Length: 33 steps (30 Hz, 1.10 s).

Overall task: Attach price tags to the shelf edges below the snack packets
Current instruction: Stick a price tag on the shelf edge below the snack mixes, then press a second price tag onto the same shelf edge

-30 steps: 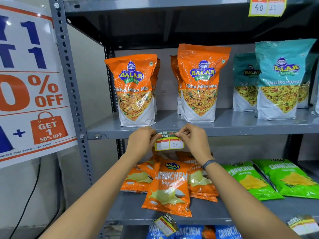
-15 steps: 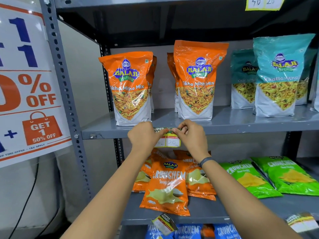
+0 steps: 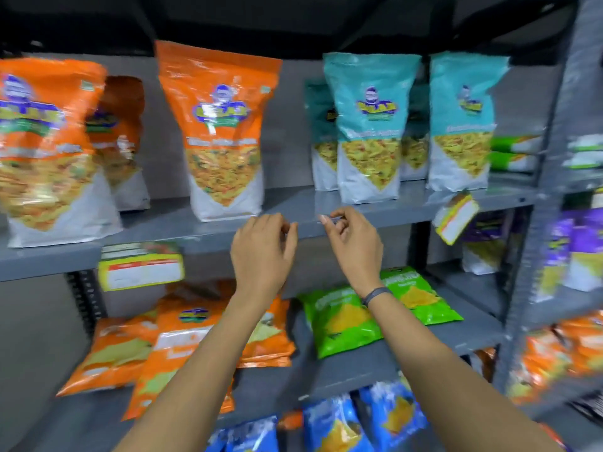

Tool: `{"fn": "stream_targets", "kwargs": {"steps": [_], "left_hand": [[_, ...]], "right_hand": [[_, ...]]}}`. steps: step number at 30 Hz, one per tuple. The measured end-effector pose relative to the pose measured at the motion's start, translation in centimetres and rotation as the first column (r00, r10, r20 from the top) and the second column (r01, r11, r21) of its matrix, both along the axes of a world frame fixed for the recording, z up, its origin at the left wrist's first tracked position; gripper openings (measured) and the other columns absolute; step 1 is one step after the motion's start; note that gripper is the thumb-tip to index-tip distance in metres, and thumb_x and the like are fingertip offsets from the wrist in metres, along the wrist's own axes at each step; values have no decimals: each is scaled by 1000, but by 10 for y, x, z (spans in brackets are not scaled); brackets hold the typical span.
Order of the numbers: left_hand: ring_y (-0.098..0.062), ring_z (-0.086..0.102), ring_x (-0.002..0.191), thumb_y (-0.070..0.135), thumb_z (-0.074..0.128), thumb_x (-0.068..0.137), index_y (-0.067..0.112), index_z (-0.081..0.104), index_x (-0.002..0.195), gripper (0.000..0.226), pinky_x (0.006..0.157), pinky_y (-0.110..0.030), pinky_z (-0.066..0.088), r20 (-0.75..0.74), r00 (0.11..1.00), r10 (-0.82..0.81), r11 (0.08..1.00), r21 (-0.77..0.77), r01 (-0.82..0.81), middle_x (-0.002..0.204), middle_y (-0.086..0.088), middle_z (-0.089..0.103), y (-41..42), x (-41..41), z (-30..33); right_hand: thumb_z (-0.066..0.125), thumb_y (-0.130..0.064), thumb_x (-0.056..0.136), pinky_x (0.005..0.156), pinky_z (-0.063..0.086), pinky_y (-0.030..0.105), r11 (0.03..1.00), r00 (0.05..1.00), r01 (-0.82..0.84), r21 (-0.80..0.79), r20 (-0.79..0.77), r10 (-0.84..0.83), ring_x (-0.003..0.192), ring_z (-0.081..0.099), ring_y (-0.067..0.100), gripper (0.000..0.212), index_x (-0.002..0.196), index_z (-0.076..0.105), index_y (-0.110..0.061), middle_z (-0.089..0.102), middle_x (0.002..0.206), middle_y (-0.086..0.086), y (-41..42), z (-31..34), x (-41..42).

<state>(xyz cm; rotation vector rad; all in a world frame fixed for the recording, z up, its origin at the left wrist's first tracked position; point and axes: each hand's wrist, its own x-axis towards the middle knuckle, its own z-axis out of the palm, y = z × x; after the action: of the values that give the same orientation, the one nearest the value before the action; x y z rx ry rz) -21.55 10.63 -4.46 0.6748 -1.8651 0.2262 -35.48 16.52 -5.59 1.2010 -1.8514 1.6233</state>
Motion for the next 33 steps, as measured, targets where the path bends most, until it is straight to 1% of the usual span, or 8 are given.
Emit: {"fn": "stream_targets", "kwargs": {"steps": [4,8,11,17,21,26,30,33], "left_hand": [[-34,66,82,40,49,91,14,63,76,33,61,-37,51,102,991,-85,966,254,57,80,-11,73,36,-106,-11],[-33,66,96,46,51,91,15,70,88,37,75,-40,53,200,949,-244,846,522,108,94,-15,74,61,-204,-22],[-34,65,101,50,52,89,11,71,92,43,81,-41,52,100,937,-333,718,672,183,101,-17,73,74,-251,-25],[-33,71,75,62,49,75,14,57,59,51,69,-46,61,-187,923,-337,563,746,356,74,-18,74,75,-293,-27],[-25,69,63,43,46,92,15,57,57,47,73,-46,60,-206,907,-367,540,747,388,50,-2,69,82,-294,-17],[-20,56,45,33,40,99,19,49,44,57,75,-45,58,-233,898,-372,570,707,419,26,7,53,92,-296,3],[-27,66,66,41,40,97,16,45,52,52,78,-43,56,-32,944,-327,696,667,264,50,-1,64,87,-283,12],[-30,67,78,47,46,93,14,43,54,51,69,-37,53,121,968,-221,792,601,105,69,-10,71,83,-272,13]], "right_hand": [[55,-39,90,57,41,30,982,977,183,-40,-100,-187,79,62,23,22,90,61,-18,66,80,4,46,2,-101],[52,-34,92,72,46,42,949,941,298,-101,-138,-310,95,55,30,23,103,59,-15,65,94,9,73,7,-194],[50,-34,92,77,46,47,973,955,231,-20,-187,-230,102,54,31,28,116,55,-20,65,107,7,78,8,-243],[50,-45,84,88,43,46,993,988,21,115,-153,-3,100,60,27,31,109,61,-30,70,105,4,73,19,-282],[62,-38,84,90,47,51,987,997,-46,155,-47,53,99,64,22,17,98,67,-29,73,103,0,66,33,-291],[62,-34,86,80,45,35,948,996,-84,308,-7,90,100,62,21,19,95,70,-20,71,105,2,61,46,-298],[70,-27,80,62,43,25,942,966,-259,214,70,249,67,55,13,9,81,70,-18,59,71,2,74,48,-303],[76,-20,74,51,39,9,899,939,-332,285,9,343,59,52,10,11,72,66,-19,58,65,6,90,39,-307]]}}
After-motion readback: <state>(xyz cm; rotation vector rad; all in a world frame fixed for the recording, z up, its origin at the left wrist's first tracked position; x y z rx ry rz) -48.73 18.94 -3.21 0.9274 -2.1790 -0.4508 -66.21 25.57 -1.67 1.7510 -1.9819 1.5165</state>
